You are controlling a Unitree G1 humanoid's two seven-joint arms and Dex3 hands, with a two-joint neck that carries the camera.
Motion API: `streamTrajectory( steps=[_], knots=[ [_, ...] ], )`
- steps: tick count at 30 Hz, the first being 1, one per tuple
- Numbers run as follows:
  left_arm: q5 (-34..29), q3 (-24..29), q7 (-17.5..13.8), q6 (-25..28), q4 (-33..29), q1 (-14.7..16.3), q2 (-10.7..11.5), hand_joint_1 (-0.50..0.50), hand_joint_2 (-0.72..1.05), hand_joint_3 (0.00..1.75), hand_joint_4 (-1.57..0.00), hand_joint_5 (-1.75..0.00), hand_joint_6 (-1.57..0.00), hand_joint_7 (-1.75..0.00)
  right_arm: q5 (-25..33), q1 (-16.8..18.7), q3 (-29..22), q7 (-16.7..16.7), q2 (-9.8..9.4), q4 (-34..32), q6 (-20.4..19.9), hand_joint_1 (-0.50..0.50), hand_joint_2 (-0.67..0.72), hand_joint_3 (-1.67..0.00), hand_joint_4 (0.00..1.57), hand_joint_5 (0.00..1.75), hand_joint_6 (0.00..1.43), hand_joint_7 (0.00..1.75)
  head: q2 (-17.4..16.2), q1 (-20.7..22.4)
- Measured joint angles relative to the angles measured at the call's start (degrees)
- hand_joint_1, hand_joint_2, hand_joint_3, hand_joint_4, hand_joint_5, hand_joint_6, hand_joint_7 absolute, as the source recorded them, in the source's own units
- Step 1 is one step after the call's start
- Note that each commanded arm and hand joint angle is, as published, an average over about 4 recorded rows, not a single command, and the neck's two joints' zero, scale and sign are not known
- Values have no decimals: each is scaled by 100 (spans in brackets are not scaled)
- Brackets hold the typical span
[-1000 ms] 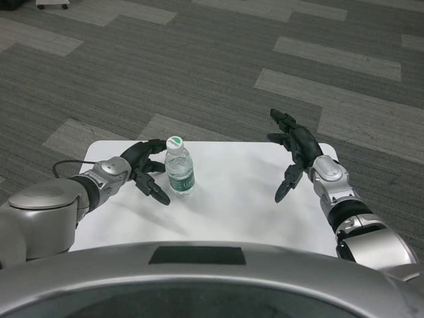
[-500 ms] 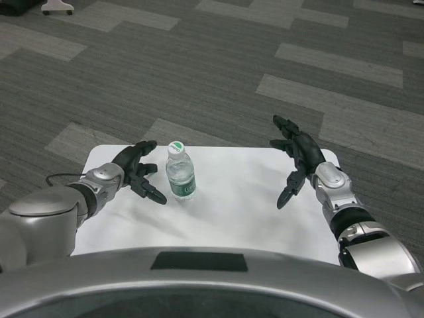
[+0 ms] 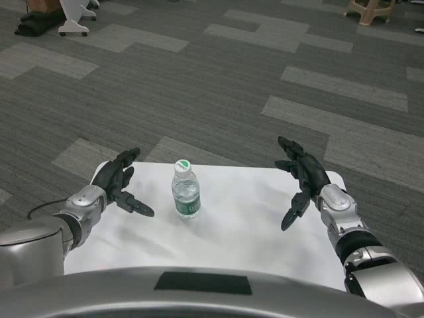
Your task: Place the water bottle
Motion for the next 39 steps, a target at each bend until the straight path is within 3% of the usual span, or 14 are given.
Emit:
streamTrajectory(
  steps=[6,11,19,39],
  knots=[
    [-4,794,-72,-478,-207,175,17,50,-21,9,0,0,-18,0,0,-4,2,-1,-3,9,-1,-14,66,-14,0,85,0,0,193,12],
    [-3,1114,-78,-713,-398,308,32,50,-21,9,0,0,-21,0,0,-4,2,-2,-3,9,-1,-12,66,-8,0,87,0,0,323,15],
    [19,1323,-79,-1021,-789,359,105,50,-19,9,0,0,-22,0,-1,-4,5,-8,-2,10,-1,-12,66,-12,0,87,0,0,527,-132],
    [202,1628,-79,-1251,-1149,472,129,50,-19,9,0,0,-24,0,0,-4,7,-9,-2,11,-1,-12,66,-16,0,87,0,0,498,-292]
  ],
)
